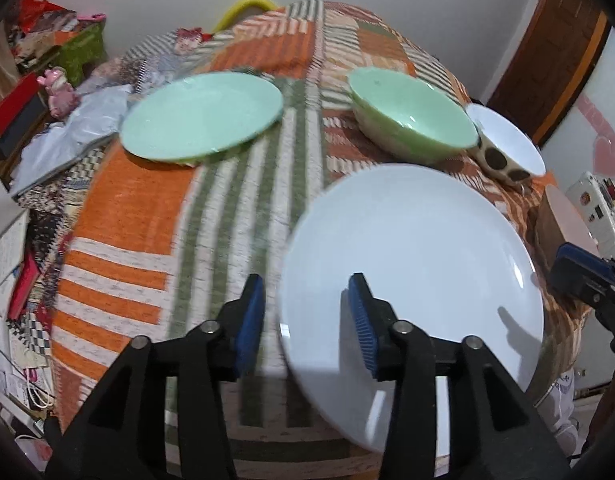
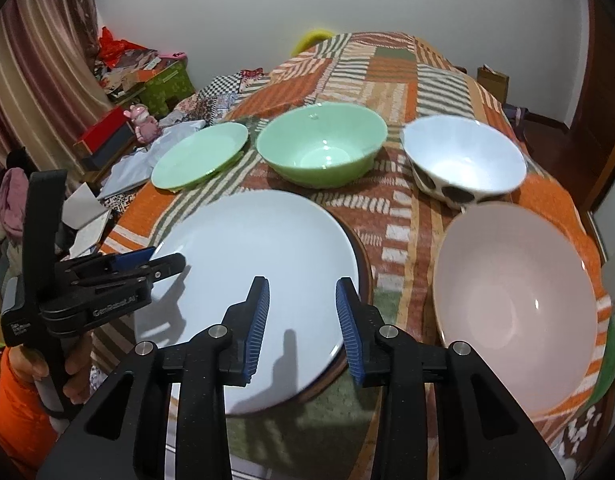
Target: Organize plates and bowls
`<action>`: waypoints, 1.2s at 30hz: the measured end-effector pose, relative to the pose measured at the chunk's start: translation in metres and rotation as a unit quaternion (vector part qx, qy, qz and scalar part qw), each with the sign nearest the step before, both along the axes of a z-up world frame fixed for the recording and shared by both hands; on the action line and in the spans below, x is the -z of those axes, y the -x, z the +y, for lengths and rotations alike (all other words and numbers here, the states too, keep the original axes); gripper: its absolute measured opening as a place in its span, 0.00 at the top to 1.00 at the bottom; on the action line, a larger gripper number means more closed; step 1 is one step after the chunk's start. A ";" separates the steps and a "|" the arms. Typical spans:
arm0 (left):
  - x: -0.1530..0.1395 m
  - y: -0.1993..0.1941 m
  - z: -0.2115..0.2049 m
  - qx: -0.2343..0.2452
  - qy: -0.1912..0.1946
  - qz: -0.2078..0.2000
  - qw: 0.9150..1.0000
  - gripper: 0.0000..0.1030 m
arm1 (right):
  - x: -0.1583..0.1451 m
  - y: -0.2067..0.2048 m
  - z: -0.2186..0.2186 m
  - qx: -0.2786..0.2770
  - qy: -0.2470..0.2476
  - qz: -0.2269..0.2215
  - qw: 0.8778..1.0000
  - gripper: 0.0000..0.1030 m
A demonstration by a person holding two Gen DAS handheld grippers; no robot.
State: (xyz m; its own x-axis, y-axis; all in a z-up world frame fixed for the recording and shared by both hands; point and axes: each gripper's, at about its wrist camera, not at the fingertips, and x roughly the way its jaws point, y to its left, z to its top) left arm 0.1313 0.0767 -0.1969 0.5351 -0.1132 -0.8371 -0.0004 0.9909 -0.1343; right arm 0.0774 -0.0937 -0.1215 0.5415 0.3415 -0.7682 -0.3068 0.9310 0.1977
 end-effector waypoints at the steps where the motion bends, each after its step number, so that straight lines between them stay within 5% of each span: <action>1: -0.003 0.001 0.003 -0.003 -0.002 -0.005 1.000 0.52 | -0.003 -0.002 0.002 -0.003 -0.001 -0.004 1.000 0.63; 11: -0.062 0.003 0.052 -0.043 -0.029 -0.086 0.995 0.37 | -0.033 -0.037 0.037 -0.055 -0.003 -0.043 0.998 0.49; 18: -0.084 -0.021 0.088 -0.059 -0.046 -0.108 0.991 0.37 | -0.044 -0.070 0.065 -0.093 -0.014 -0.044 0.995 0.45; 27: -0.048 -0.079 0.124 -0.074 -0.047 -0.051 0.995 0.37 | -0.033 -0.119 0.101 -0.129 0.014 -0.025 0.991 0.45; 36: -0.004 -0.124 0.158 -0.082 -0.031 0.003 0.996 0.36 | 0.002 -0.186 0.144 -0.158 0.039 0.040 0.986 0.45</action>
State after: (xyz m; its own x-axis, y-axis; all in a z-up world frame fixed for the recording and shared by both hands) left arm 0.2552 0.2351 -0.1925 0.5378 0.0277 -0.8426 -0.1639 0.9838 -0.0723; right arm 0.2633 0.0499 -0.1236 0.3547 0.4208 -0.8349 -0.5696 0.8054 0.1640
